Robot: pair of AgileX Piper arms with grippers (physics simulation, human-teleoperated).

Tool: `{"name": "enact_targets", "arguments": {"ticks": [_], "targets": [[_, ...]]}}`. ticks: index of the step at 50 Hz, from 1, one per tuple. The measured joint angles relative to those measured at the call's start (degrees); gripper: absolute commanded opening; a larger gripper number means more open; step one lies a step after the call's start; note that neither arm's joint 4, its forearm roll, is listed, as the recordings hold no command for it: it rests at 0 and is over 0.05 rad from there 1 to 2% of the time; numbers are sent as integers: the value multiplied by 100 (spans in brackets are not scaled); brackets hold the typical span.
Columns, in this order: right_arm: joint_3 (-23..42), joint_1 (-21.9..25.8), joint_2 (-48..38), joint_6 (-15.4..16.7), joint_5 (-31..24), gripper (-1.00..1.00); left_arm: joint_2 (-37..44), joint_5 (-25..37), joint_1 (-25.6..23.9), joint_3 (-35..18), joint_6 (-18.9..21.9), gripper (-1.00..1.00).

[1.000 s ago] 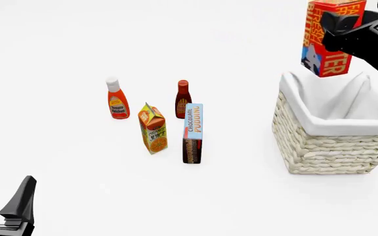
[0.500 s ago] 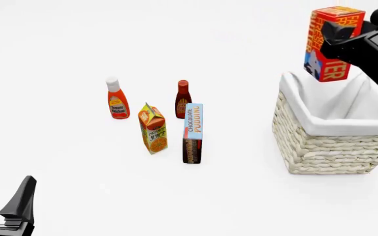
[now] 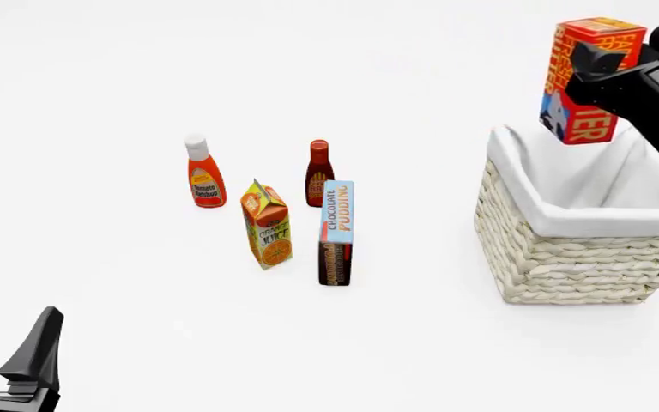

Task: Pick the butter and place it in the basket.

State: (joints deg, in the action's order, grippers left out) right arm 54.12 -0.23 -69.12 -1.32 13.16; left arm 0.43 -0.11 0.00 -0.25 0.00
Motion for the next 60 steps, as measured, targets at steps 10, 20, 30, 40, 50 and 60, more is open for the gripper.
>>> {"name": "enact_targets", "arguments": {"ticks": [10,20,30,40,50,60], "targets": [[-49,-99,-74,-29,164,-100,0,0,0,0,0,100],[-114,-204,-143,-59,320,-100,0,0,0,0,0,100],[-180,-292,-217,-89,468,-100,0,0,0,0,0,100],[-247,-382,-293,-126,618,-100,0,0,0,0,0,100],[-280,-470,-385,-180,733,-100,0,0,0,0,0,100],[-297,-545,-511,-221,829,-100,0,0,0,0,0,100]]}}
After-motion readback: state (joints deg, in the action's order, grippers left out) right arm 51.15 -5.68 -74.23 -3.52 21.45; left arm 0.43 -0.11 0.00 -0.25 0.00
